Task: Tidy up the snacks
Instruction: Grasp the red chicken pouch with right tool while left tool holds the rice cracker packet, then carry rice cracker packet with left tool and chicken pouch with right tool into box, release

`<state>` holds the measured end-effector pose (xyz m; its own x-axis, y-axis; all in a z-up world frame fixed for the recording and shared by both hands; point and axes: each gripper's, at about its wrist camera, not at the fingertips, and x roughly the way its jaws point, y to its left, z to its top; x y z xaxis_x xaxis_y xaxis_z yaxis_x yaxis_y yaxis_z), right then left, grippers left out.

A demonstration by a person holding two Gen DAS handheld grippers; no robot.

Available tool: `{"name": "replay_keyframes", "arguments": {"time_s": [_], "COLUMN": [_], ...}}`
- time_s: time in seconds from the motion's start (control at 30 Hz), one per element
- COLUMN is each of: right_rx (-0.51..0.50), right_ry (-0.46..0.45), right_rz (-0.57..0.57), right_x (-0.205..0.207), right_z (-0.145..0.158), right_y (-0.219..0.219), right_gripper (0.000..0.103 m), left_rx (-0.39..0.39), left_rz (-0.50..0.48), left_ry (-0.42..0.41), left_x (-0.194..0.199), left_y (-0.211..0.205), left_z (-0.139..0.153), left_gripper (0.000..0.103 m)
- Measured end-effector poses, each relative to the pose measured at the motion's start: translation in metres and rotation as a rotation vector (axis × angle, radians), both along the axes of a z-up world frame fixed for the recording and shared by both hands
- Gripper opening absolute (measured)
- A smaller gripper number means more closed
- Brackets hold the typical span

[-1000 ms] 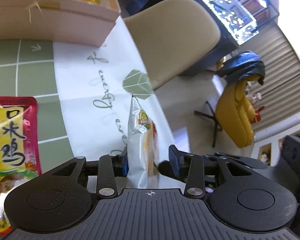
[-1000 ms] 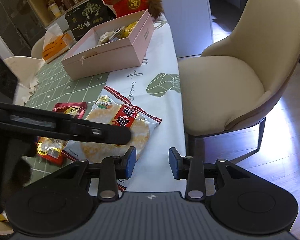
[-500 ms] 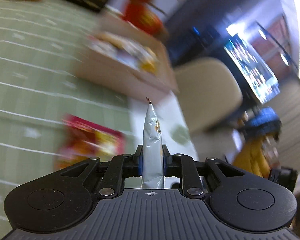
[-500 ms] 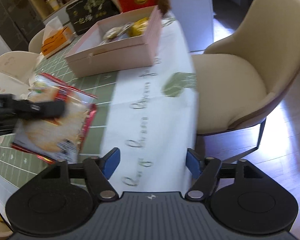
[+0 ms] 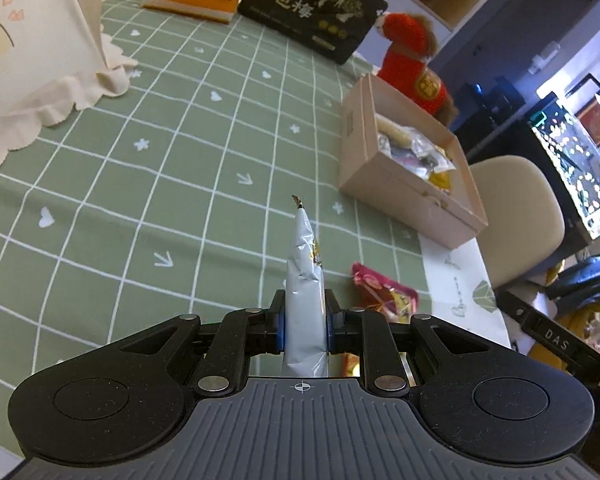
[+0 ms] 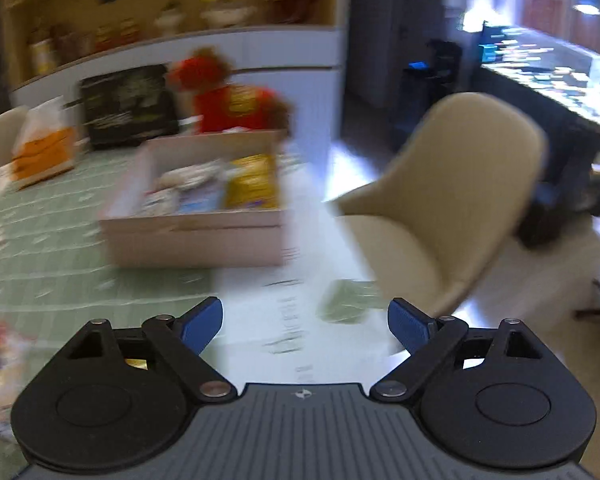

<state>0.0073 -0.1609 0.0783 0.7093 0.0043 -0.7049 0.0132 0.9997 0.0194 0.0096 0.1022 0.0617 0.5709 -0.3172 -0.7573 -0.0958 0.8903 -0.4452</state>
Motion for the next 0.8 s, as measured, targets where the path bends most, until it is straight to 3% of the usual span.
{"name": "replay_keyframes", "arguments": {"time_s": [0.13, 0.37, 0.4, 0.53, 0.6, 0.8], "right_rx": [0.008, 0.249, 0.242, 0.046, 0.003, 0.014], "right_ry": [0.126, 0.334, 0.344, 0.328, 0.296, 0.248], "right_rz": [0.133, 0.090, 0.086, 0.148, 0.178, 0.174], "right_x": [0.009, 0.042, 0.043, 0.044, 0.035, 0.014], "right_z": [-0.016, -0.049, -0.053, -0.063, -0.063, -0.058], "right_y": [0.042, 0.064, 0.068, 0.097, 0.095, 0.039], "right_gripper": [0.091, 0.091, 0.097, 0.100, 0.095, 0.077], "left_rx": [-0.023, -0.064, -0.065, -0.063, -0.064, -0.064], "left_rz": [0.002, 0.027, 0.027, 0.026, 0.022, -0.057], "left_ry": [0.026, 0.056, 0.059, 0.068, 0.070, 0.076], "left_x": [-0.001, -0.009, -0.011, -0.013, -0.012, -0.004], "left_y": [0.011, 0.021, 0.021, 0.018, 0.014, -0.021], "left_z": [-0.011, -0.022, -0.023, -0.023, -0.021, -0.016], "left_gripper": [0.021, 0.021, 0.021, 0.021, 0.021, 0.021]}}
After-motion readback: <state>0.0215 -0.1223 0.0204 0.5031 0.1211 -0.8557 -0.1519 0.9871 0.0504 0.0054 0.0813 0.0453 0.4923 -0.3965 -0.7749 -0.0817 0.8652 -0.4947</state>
